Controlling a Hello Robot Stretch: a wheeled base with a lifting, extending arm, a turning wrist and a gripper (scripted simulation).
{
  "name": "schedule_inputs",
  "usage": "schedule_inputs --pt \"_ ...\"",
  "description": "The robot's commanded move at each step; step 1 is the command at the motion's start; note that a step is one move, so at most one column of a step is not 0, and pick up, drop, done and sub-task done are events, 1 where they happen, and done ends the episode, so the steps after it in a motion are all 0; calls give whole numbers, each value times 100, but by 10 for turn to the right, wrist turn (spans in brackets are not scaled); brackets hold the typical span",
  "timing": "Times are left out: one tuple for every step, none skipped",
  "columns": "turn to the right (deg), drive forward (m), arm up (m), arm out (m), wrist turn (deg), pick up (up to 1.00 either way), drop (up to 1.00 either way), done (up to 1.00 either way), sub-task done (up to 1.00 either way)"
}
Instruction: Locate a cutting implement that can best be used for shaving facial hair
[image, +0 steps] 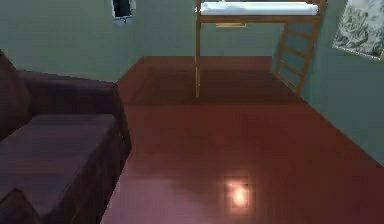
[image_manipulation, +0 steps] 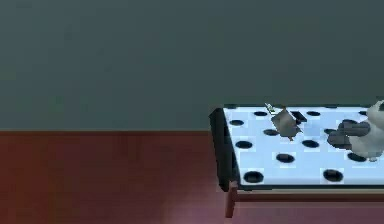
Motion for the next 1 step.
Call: schedule_inputs --pt "0 100 0 0 0 0 0 0 0"
